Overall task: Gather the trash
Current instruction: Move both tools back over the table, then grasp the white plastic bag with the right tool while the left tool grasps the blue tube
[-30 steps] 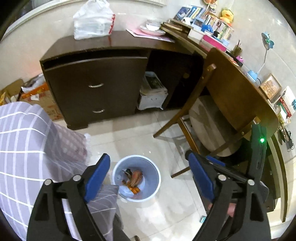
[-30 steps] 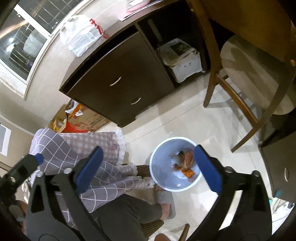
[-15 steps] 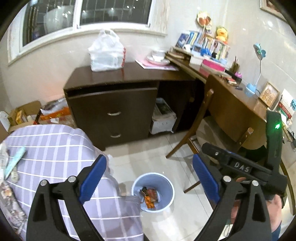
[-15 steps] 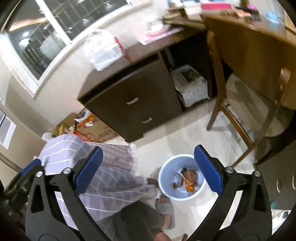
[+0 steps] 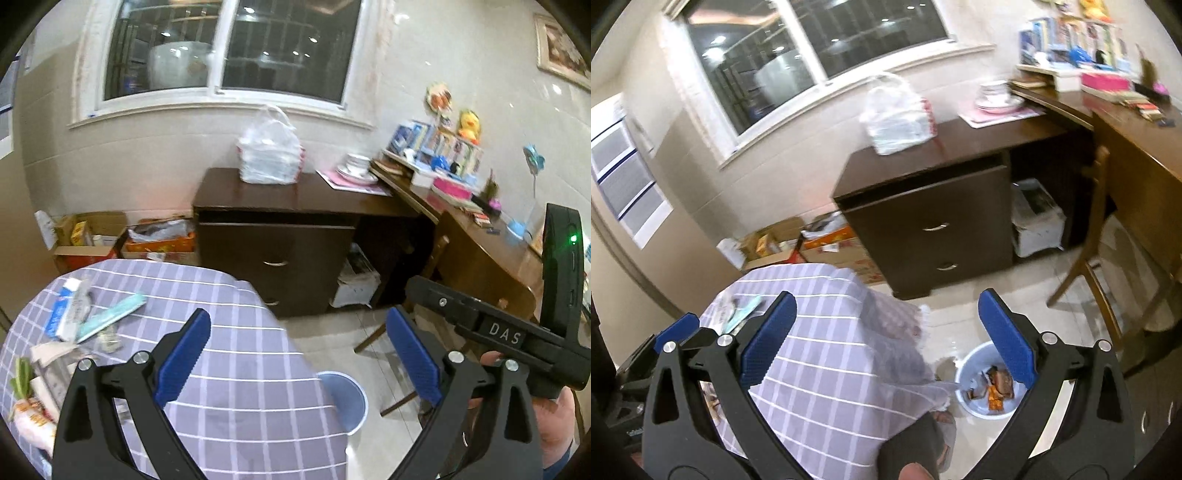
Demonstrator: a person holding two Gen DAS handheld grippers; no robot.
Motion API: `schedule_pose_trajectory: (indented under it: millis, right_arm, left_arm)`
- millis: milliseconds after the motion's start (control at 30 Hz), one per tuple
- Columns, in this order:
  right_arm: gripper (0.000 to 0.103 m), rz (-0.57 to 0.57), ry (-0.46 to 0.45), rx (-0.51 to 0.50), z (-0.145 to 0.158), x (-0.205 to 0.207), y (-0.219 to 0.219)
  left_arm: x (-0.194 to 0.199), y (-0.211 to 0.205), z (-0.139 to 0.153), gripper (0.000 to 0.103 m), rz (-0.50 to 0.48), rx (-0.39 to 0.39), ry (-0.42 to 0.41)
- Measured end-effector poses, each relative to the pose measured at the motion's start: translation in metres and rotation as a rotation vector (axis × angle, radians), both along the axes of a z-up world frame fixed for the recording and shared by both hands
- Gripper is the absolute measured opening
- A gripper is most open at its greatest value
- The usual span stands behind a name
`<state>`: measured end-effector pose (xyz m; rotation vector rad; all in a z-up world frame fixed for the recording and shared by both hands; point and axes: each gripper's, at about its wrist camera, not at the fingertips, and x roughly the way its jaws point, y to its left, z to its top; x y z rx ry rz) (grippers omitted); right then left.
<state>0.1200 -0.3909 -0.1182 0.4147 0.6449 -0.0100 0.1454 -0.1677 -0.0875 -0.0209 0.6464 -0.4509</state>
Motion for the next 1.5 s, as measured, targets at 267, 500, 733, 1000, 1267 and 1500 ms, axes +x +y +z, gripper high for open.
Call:
schedule_pose_trajectory:
  millis: [267,500,733,1000,1267,1500]
  right_arm:
    - [0.097,0.137,-0.027,-0.047,0.018,0.007,0.071]
    - [0.097,0.310,-0.035,-0.123,0.023,0.009,0.147]
    - [0.097,0.493,0.010,-0.135,0.000,0.021,0.218]
    - [0.097,0.738,0.068,-0.184,-0.034,0.026,0.311]
    - [0.097,0.902,0.143,-0.262,-0.079,0.030,0.382]
    - [0.043,0.962,0.186,-0.267,-0.101,0.031,0.394]
  left_arm:
    - [-0.015,0.067,0.007,0.094,0.122,-0.008,-0.031]
    - [-0.032,0.129,0.004,0.095,0.253,-0.001,-0.039]
    - [-0.056,0.199,-0.009,0.095,0.415,0.025,-0.022]
    - [-0.081,0.272,-0.043,0.095,0.584,0.063,0.054]
    - [-0.093,0.320,-0.082,0.095,0.704,0.072,0.171]
    - [-0.085,0.331,-0.101,0.095,0.712,0.088,0.221]
